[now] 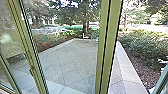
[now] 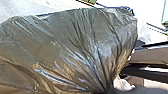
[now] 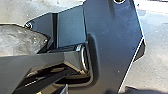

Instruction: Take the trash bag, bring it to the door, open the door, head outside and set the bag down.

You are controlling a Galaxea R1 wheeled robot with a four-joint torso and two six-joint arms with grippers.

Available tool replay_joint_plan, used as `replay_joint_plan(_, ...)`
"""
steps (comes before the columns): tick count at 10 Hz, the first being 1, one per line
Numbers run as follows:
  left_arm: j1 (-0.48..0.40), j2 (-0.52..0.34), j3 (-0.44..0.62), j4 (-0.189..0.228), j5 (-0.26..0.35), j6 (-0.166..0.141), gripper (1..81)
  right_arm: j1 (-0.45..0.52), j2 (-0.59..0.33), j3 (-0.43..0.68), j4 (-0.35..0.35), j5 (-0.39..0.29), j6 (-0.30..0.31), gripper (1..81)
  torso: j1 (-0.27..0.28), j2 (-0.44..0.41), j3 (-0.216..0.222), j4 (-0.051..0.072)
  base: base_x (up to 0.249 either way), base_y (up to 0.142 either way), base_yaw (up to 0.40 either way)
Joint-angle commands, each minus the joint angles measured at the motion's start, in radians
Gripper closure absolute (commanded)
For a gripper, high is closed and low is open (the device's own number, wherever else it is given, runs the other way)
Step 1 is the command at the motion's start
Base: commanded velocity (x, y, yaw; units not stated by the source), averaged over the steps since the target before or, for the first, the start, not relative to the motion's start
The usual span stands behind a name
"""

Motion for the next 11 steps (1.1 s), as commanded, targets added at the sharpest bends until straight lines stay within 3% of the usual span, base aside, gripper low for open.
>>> replay_joint_plan(1, -0.039, -0.001, 0.005, -0.001, 0.055, 0.001, 81.1, 0.032, 0.007, 0.004, 0.008, -0.059, -0.007, 1.0, 0.000, 0.000, 0.000, 0.000, 0.000, 0.000, 0.000)
replay_joint_plan(11, -0.041, 0.002, 0.005, 0.010, 0.064, 0.006, 81.1, 0.030, 0.022, 0.004, 0.002, -0.059, -0.009, 1.0, 0.000, 0.000, 0.000, 0.000, 0.000, 0.000, -0.024)
